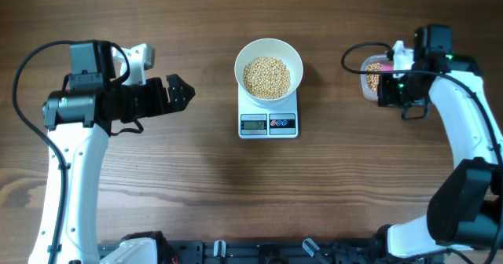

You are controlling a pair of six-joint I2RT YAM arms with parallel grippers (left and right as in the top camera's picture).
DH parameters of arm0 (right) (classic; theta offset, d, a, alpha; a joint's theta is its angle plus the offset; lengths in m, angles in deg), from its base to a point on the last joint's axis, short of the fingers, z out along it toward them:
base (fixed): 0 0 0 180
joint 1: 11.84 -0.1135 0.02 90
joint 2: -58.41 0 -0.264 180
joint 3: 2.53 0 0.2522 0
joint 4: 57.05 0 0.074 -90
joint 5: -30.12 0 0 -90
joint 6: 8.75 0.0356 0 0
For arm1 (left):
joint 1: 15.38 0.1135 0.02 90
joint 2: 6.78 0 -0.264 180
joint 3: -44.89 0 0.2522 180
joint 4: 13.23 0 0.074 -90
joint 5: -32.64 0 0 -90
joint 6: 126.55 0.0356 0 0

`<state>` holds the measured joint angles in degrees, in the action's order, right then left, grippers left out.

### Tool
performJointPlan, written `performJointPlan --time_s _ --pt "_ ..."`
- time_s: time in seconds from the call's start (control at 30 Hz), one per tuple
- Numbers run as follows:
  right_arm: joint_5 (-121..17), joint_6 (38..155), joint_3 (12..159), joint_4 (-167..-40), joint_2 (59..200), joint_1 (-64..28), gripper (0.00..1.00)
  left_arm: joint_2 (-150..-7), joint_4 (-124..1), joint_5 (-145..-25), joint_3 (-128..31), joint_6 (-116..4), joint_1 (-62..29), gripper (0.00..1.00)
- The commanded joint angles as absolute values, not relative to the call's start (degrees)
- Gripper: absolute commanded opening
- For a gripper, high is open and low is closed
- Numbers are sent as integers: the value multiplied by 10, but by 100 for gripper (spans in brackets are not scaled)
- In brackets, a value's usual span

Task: Scoop item into bowl and weigh 150g on scale
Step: 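Move the empty scoop with the right gripper back over the tub, then dip the scoop into the soybean tub and lift it filled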

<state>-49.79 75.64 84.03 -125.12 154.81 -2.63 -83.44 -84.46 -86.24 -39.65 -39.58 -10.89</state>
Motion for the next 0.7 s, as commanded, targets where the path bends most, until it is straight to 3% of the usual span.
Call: performJointPlan --time_s 0.0,0.67 --pt "-381 752 839 -1257 1557 13 4 -833 -845 -873 -407 -384 -110 100" --pt "-188 724 783 -1238 1561 138 4 -833 -845 -873 -407 -384 -110 100"
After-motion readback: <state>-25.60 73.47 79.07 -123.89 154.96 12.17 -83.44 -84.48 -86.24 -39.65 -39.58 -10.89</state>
